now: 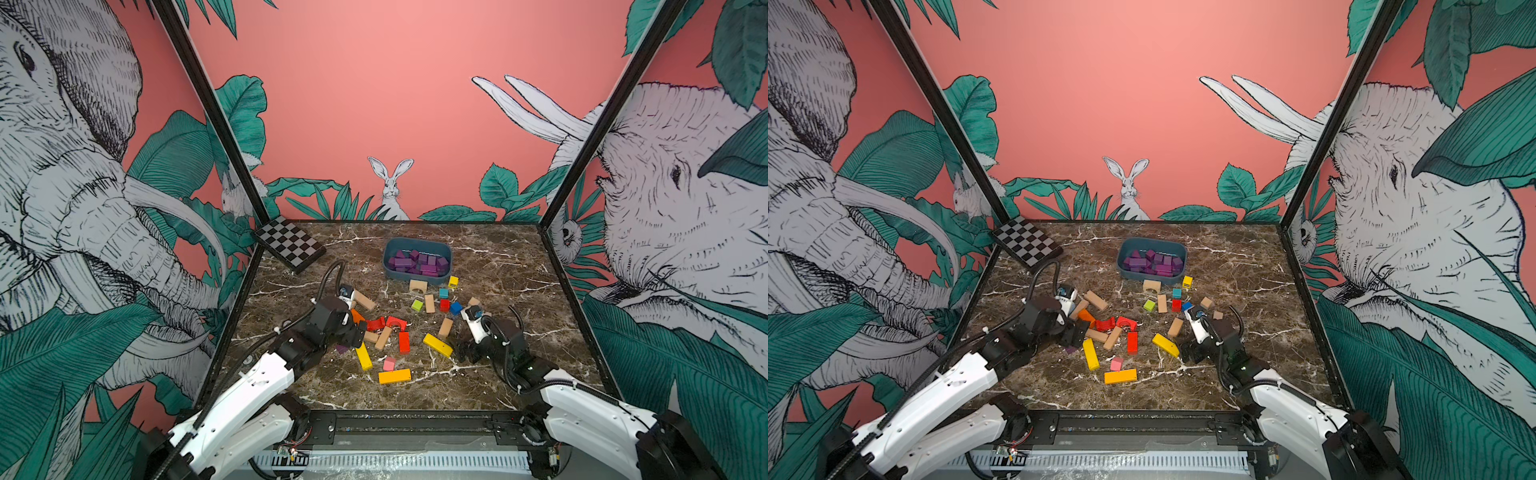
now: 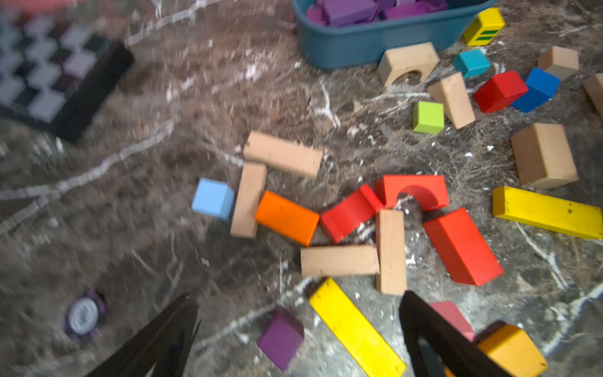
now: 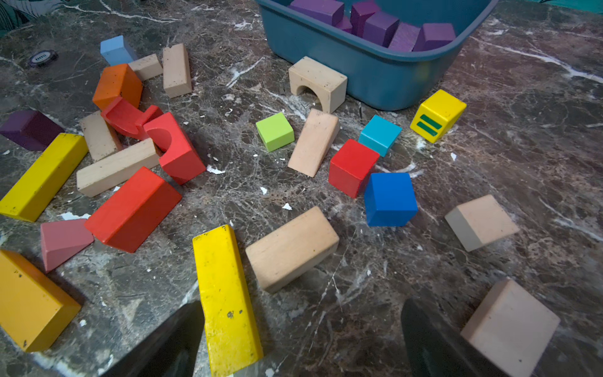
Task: Pick purple bricks into the storage bin
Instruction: Pick up the building block from the center of the board.
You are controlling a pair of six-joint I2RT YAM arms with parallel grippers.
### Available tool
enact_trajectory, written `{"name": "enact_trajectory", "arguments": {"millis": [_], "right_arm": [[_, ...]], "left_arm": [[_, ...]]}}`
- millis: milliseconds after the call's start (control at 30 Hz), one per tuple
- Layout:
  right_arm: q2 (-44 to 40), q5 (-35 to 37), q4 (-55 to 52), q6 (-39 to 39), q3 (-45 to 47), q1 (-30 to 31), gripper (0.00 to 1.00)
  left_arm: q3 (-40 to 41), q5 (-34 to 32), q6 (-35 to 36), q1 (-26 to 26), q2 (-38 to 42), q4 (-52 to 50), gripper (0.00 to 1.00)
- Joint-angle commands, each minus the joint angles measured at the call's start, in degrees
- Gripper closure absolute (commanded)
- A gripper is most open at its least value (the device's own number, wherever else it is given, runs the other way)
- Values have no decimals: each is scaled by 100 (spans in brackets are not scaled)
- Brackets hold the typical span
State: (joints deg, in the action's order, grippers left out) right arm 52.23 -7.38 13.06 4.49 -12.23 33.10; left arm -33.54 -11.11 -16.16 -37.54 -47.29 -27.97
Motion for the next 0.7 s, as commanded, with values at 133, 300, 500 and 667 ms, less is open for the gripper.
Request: {"name": "enact_trajectory", "arguments": {"millis": [133,300,500,667], "right_arm": [[-13,-73,214,-43,-1,-12,4],[16,-67,215,-31,-7,-8,4],[59,-71,214,-26,-29,-14,4],[77,-64,212,-36,-34,-8,4]], "left_arm": [[698,85,-1811,-37,368,-828,1],[1088,-178,-2103,-43,518,-666,1],[1216,-444,-2022,-42,359,-345,2],[1383,-392,-2152,-43,-57,242,9]]}}
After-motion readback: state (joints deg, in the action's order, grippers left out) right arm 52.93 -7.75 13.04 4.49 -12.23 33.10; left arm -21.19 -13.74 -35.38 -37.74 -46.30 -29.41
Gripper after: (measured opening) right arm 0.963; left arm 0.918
